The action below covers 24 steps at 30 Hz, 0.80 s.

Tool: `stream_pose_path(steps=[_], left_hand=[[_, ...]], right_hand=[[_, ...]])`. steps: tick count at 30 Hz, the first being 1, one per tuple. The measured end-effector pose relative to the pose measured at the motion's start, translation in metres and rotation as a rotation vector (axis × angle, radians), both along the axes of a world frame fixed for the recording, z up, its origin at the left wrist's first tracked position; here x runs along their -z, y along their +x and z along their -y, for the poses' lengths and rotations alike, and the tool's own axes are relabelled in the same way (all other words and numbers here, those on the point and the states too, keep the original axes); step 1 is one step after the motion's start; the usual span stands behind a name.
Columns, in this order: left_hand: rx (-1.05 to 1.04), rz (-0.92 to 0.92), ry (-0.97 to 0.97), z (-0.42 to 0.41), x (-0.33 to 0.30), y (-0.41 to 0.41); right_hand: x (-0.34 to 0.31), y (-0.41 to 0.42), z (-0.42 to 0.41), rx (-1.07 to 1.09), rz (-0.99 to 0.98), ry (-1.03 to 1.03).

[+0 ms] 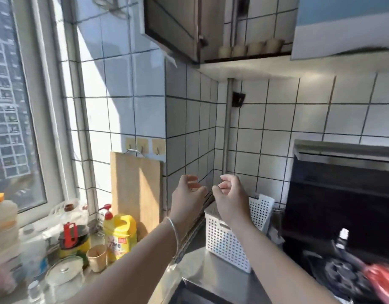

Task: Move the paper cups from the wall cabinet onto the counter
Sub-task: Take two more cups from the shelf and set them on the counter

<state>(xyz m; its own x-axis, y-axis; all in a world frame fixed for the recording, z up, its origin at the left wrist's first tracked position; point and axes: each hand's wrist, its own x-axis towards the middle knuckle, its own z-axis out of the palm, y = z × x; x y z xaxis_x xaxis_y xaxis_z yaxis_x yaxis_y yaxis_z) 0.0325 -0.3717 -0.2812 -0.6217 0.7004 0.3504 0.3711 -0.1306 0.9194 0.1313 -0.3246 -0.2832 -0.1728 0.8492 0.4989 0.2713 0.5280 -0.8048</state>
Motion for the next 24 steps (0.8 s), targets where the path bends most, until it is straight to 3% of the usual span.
stream_pose_path(steps=[11, 24], left_hand=[[0.207, -0.032, 0.137, -0.173, -0.084, -0.03], [0.242, -0.079, 0.29, -0.314, -0.194, -0.016]], right_hand=[[-0.08, -0.016, -0.153, 0.172, -0.04, 0.099], [-0.198, -0.007, -0.299, 0.176, -0.063, 0.347]])
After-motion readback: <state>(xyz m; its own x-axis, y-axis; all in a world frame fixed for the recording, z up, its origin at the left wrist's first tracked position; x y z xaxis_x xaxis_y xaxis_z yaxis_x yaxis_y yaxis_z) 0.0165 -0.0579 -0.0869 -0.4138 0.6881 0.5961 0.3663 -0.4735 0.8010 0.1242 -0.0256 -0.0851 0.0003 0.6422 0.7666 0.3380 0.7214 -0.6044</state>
